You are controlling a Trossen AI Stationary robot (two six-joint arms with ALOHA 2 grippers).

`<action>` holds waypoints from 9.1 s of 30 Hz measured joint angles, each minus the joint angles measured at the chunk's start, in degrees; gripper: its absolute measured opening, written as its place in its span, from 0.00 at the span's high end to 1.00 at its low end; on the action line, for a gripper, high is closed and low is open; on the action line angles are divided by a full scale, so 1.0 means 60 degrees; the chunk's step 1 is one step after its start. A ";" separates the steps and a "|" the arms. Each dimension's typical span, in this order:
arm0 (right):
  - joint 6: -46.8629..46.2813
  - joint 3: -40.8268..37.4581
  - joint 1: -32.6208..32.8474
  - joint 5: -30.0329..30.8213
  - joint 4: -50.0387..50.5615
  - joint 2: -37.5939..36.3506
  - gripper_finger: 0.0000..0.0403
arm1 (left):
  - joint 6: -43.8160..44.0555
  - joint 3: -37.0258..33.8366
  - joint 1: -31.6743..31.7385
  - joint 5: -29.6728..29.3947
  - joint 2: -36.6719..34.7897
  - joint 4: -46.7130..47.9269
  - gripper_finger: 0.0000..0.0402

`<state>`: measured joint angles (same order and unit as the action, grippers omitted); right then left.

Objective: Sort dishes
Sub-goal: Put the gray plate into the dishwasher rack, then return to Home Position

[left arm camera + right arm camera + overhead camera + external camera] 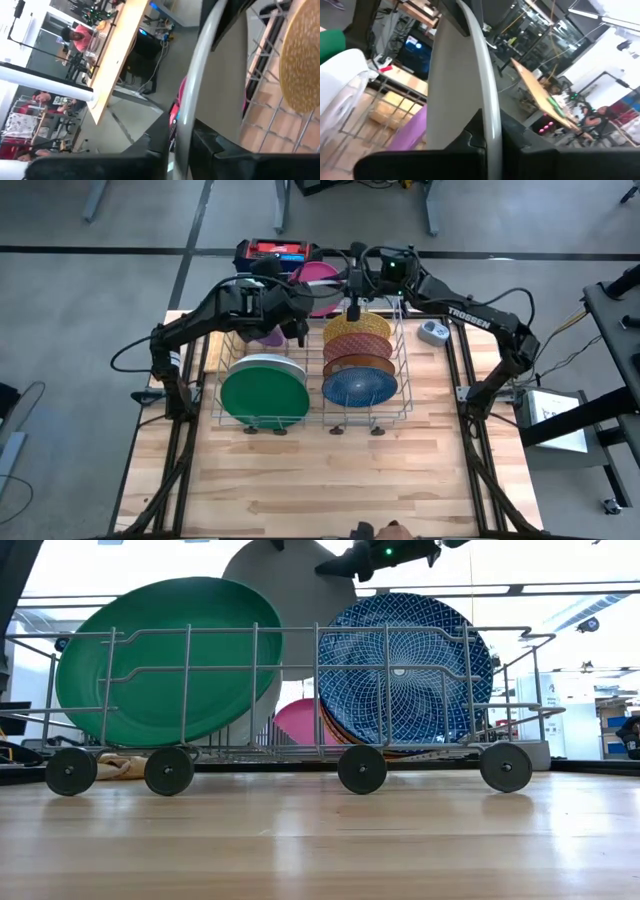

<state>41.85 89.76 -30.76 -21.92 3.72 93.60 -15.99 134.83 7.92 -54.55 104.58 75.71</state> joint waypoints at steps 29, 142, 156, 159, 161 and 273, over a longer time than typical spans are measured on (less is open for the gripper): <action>-0.7807 -0.0022 0.3187 1.6732 0.4464 -0.2155 1.00 | -0.3420 0.0010 0.1546 -0.0072 -0.1939 -0.5112 0.62; -0.1740 -0.8183 0.8535 0.4152 -0.2586 -0.7210 1.00 | -0.1463 -1.3156 -0.5814 0.4420 -1.0421 -0.9541 0.71; -0.2685 -1.3351 0.8417 0.4745 -0.5705 -1.1716 1.00 | -0.1141 -1.4202 -0.5814 0.3712 -1.2173 -0.9621 0.71; -0.3015 -1.4367 0.8260 0.4745 -0.6781 -1.1791 1.00 | -0.1272 -1.4463 -0.5804 0.2917 -1.2414 -0.9601 0.71; -0.3187 -1.4897 0.8122 0.4781 -0.7278 -1.1785 1.00 | -0.1317 -1.4647 -0.5803 0.2281 -1.2586 -0.9602 0.71; -0.3916 -1.4863 0.5923 0.3609 -0.0664 -1.5590 1.00 | -0.2465 -1.9370 0.8688 0.3906 -1.2480 -1.5454 0.71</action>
<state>18.36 0.58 4.78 -0.27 -0.26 0.05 -30.79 18.61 60.05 -31.11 29.71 -17.02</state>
